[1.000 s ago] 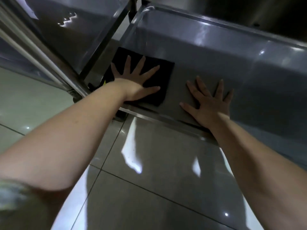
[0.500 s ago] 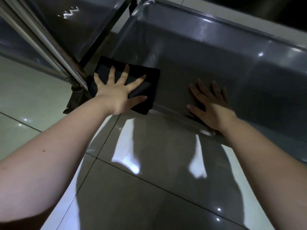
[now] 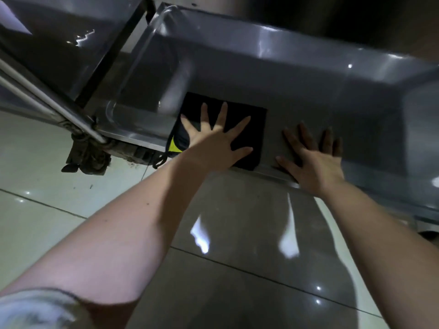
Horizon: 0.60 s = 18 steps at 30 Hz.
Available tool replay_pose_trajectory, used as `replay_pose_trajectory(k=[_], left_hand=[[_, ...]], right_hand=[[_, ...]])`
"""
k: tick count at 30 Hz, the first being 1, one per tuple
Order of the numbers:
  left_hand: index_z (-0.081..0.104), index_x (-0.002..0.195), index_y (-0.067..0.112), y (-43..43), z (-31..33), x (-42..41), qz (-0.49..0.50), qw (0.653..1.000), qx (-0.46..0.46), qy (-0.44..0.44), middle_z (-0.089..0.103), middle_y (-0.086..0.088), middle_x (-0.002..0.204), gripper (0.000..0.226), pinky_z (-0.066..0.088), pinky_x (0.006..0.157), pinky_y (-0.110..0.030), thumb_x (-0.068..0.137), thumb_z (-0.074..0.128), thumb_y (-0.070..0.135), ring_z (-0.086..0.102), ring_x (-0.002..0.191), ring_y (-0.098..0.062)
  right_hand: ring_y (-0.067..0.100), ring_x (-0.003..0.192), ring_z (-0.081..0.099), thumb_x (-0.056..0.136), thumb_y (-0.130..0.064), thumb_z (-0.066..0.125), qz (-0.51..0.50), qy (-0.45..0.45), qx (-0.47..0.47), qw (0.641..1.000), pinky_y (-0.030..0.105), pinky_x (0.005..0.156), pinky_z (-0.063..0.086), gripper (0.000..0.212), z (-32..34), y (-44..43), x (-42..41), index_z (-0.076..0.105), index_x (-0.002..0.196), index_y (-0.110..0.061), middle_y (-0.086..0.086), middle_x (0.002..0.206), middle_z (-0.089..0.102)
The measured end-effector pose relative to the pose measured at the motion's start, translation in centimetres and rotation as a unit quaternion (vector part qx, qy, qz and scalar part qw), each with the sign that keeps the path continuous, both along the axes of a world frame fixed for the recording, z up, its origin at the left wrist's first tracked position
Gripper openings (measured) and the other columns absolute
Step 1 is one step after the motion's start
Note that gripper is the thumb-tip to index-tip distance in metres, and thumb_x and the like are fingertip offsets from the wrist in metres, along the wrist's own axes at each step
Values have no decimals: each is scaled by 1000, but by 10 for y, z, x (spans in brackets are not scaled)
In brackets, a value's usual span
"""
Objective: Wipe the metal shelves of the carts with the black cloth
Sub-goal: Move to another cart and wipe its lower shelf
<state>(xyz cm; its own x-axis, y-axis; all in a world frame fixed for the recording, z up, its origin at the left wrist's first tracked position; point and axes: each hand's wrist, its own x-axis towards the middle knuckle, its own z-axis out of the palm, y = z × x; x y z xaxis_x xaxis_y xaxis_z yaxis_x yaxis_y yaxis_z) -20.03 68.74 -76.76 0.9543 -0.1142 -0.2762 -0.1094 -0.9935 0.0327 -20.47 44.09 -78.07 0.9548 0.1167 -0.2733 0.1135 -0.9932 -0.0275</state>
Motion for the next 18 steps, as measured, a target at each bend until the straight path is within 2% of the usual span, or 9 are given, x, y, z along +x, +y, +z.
replay_pose_trajectory(k=[3,6,8,11,15,18], left_hand=[[-7,145,63,-5,1,9,8,1000,-23,16,-20,6,164,73,-11,104,-78,84,26,84,-23,147,-39],[-9,142,67,37,6,13,29,998,-9,55,-24,14,161,74,-9,108,-74,80,26,87,-25,147,-32],[-11,139,70,70,12,16,68,995,7,72,-25,16,160,77,-9,110,-72,74,23,91,-24,148,-30],[-13,137,71,88,17,17,99,991,12,88,-27,16,160,82,-9,112,-70,64,18,92,-25,147,-30],[-14,140,67,36,11,12,103,992,2,71,-29,9,160,81,-11,109,-73,72,22,92,-27,146,-36],[-14,144,63,-43,5,7,34,998,-8,56,-29,5,160,81,-12,105,-77,78,24,90,-28,144,-41]], right_hand=[[41,149,-12,85,-78,31,10,-14,27,999,55,119,-7,74,3,-2,1,2,150,-57,-17,164,-6],[31,151,-9,80,-83,24,32,-4,34,999,56,118,-10,78,6,-27,-3,-1,149,-58,-19,164,-6],[29,151,-7,72,-89,18,1,4,30,1000,60,117,-11,82,8,-59,-10,-3,147,-61,-20,163,-6],[35,150,-11,64,-93,15,-60,25,15,998,60,117,-8,90,8,-97,-17,-6,145,-63,-19,163,-9],[39,149,-13,74,-90,20,-52,1,5,999,61,117,-6,84,3,-102,-16,-7,147,-59,-17,163,-10],[41,149,-11,79,-88,14,-44,-6,1,999,63,116,-6,79,-1,-102,-14,-4,150,-56,-17,164,-9]])
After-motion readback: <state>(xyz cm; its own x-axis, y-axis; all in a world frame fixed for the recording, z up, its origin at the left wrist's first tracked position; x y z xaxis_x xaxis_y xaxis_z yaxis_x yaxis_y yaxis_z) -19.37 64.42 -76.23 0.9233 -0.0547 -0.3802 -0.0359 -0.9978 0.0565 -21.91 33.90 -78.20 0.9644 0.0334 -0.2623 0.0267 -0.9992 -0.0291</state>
